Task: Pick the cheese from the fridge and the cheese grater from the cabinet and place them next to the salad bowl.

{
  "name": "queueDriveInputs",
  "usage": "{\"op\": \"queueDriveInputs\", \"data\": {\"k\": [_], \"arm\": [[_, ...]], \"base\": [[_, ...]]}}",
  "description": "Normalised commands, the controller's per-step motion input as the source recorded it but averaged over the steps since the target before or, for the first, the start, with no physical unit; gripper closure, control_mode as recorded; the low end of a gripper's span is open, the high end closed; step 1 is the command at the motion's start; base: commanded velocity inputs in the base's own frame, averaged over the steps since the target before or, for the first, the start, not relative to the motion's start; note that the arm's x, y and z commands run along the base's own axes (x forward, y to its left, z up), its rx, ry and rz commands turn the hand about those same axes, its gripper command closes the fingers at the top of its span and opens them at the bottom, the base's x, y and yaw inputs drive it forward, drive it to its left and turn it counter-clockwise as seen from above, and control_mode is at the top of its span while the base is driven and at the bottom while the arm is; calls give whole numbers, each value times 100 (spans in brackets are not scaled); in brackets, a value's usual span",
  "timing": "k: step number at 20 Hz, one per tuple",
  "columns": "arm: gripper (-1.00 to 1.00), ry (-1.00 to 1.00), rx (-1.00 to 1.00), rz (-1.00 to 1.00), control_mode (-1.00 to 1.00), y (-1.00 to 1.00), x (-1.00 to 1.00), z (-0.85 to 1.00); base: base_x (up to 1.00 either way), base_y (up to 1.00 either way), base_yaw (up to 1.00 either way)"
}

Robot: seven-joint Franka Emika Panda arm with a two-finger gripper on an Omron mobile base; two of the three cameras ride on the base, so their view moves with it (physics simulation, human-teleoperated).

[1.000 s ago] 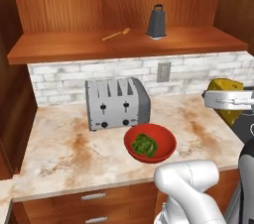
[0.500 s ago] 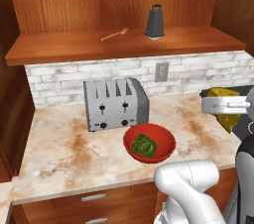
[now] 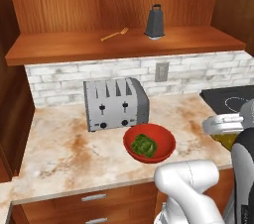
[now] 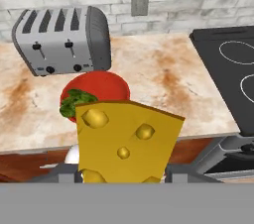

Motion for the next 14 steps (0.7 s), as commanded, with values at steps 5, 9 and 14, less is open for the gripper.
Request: {"op": "queueDriveInputs", "data": {"k": [5, 9, 14], "arm": [[100, 0, -3, 0, -100, -15, 34, -58], [100, 5, 0, 0, -100, -33, 59, -18], [100, 3, 0, 0, -100, -24, 53, -24]], "base": [[0, 0, 0], [0, 0, 0], [0, 0, 0]]}}
